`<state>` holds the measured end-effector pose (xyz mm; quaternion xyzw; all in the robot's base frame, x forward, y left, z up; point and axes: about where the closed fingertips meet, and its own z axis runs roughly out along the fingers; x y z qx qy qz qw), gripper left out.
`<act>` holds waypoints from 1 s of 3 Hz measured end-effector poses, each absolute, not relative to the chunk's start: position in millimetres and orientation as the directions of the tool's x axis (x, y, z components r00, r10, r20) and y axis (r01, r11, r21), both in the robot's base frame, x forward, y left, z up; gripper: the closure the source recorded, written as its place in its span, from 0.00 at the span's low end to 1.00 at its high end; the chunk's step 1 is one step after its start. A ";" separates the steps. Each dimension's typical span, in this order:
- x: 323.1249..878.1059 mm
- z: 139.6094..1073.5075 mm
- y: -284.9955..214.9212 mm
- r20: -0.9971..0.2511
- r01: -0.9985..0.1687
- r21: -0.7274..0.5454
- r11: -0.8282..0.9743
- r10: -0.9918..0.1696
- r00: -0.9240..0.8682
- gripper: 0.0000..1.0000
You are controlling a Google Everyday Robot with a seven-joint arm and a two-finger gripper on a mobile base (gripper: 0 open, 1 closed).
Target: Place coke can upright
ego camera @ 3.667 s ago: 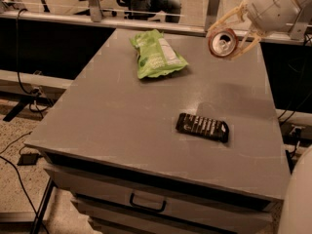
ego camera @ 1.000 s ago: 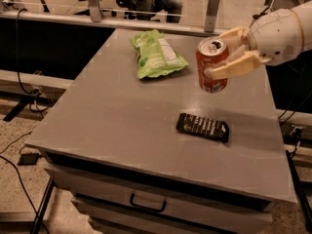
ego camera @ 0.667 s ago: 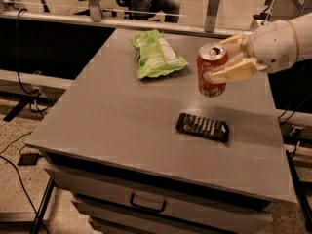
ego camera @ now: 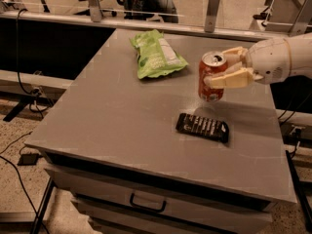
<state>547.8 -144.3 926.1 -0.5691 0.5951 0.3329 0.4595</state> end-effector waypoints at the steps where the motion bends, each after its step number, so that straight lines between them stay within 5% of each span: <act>1: 549.6 916.0 -144.0 -0.953 -0.980 -0.111 0.166 -0.298 0.057 0.38; 2: 549.3 911.8 -142.3 -0.972 -0.978 -0.098 0.185 -0.230 0.054 0.07; 3: 547.6 908.5 -143.4 -0.973 -0.979 -0.085 0.187 -0.226 0.042 0.00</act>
Offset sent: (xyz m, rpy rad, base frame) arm 0.0015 -0.0032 -0.0171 0.2133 0.0001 -0.0602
